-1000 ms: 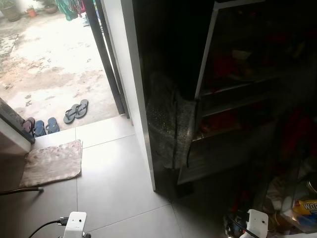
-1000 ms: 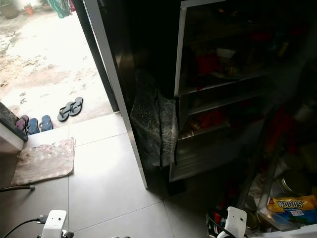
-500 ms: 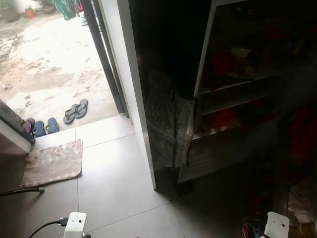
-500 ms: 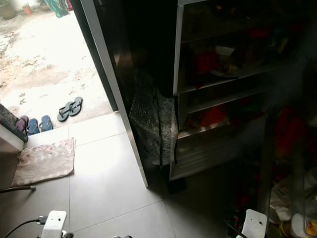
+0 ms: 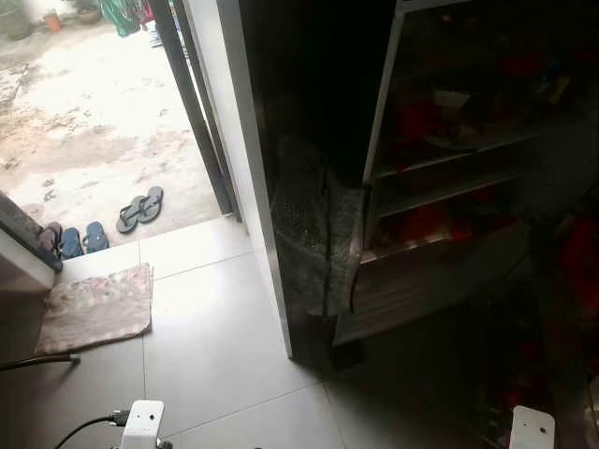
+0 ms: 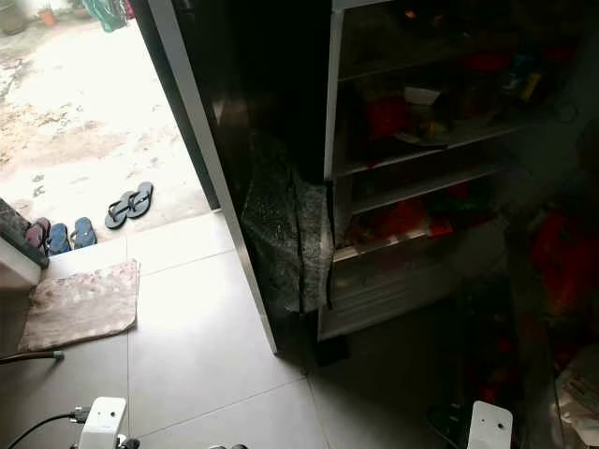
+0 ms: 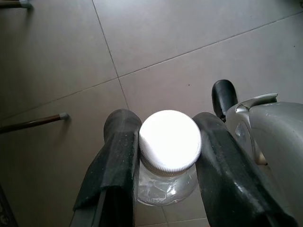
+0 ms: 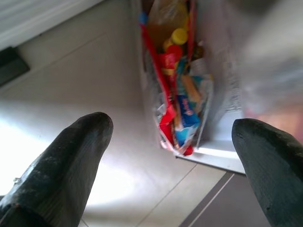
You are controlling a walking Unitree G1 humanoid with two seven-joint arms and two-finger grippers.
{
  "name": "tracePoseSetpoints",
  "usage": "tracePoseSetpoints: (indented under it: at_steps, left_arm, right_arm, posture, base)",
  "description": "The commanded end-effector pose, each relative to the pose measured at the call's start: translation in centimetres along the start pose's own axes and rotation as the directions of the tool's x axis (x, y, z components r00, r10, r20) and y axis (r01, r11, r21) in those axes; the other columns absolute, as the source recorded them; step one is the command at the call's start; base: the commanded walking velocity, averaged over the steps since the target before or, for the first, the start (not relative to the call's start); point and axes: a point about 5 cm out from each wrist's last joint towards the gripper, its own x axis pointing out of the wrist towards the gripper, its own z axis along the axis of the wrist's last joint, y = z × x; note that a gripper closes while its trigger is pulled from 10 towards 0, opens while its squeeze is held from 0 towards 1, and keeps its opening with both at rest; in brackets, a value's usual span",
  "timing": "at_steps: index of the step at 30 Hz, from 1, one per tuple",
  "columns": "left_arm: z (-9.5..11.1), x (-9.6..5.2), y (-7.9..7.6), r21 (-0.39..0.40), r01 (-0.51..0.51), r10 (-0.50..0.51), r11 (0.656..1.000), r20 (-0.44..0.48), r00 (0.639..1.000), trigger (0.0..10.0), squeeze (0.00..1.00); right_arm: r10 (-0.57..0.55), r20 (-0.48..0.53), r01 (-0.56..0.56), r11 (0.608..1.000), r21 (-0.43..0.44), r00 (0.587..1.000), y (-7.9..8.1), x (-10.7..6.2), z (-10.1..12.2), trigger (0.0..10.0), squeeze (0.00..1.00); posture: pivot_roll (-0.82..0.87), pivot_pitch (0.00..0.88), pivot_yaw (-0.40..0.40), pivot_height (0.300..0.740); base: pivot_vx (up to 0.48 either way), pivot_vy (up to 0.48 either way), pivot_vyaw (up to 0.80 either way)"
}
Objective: Restocking fridge
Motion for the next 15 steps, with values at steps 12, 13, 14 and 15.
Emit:
tracePoseSetpoints:
  at_steps: [12, 13, 14, 15]
  left_arm:
    - [-0.8, -0.1, 0.3, 0.034, 0.003, -0.002, 0.999, -0.036, 0.999, 10.0, 0.00]
    - [-0.8, -0.1, 0.3, 0.034, 0.003, -0.002, 0.999, -0.036, 0.999, 10.0, 0.00]
    - [-0.8, -0.1, 0.3, 0.034, 0.003, -0.002, 0.999, -0.036, 0.999, 10.0, 0.00]
    - [-0.8, -0.1, 0.3, 0.034, 0.003, -0.002, 0.999, -0.036, 0.999, 10.0, 0.00]
  right_arm:
    - [0.423, -0.107, -0.435, 0.890, -0.138, 0.900, 6.8, -1.9, -2.0, 10.0, 0.00]
    - [0.423, -0.107, -0.435, 0.890, -0.139, 0.900, 6.8, -1.9, -2.0, 10.0, 0.00]
    - [0.428, -0.110, -0.440, 0.888, -0.136, 0.897, 6.8, -1.9, -2.0, 10.0, 0.00]
    - [0.428, -0.110, -0.440, 0.888, -0.136, 0.897, 6.8, -1.9, -2.0, 10.0, 0.00]
  posture:
    - [0.00, 0.126, 0.038, 0.740]
    - [0.00, 0.126, 0.038, 0.740]
    - [0.00, 0.126, 0.038, 0.740]
    - [0.00, 0.126, 0.038, 0.740]
  base:
    - [0.000, 0.000, 0.00]
    - [0.000, 0.000, 0.00]
    - [0.000, 0.000, 0.00]
    - [0.000, 0.000, 0.00]
